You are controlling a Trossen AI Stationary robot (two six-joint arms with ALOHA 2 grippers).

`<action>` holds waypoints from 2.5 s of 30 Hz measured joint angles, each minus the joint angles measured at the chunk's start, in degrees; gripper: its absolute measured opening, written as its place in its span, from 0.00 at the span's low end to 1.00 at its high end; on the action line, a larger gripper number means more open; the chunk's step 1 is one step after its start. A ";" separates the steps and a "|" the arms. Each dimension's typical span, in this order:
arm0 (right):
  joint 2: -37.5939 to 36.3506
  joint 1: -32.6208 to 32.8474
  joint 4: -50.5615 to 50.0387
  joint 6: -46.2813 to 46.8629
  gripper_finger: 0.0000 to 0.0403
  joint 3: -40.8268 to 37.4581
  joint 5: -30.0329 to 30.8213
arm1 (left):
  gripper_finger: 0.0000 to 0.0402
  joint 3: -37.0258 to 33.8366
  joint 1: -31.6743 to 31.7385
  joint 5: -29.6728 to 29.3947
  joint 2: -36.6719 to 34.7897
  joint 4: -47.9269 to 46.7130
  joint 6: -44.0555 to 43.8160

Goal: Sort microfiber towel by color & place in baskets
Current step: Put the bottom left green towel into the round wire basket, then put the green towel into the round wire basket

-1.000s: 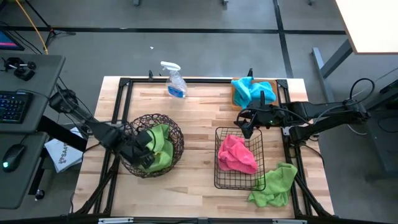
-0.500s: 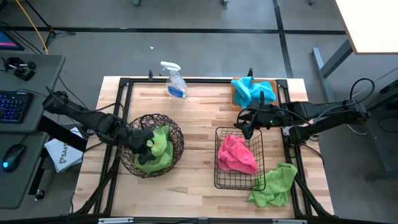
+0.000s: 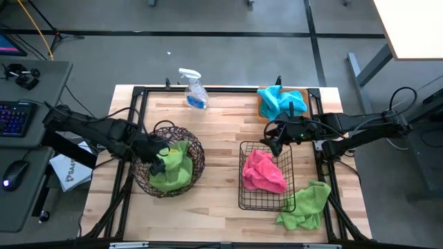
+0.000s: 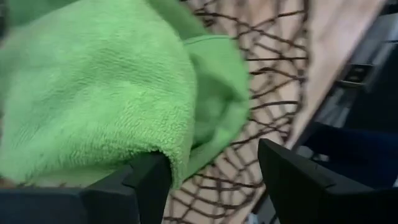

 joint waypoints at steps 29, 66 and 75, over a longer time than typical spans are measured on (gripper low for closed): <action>0.00 0.00 -1.41 0.44 0.59 0.00 -0.20 | 0.55 11.17 -7.58 -28.88 19.07 -12.90 8.20; -0.09 0.00 3.29 0.31 0.59 0.00 -0.10 | 0.55 8.15 -1.50 -32.05 2.32 3.66 -2.54; -0.13 0.10 5.61 1.06 0.59 0.00 -6.89 | 0.55 12.32 -0.81 -35.65 1.04 5.62 1.17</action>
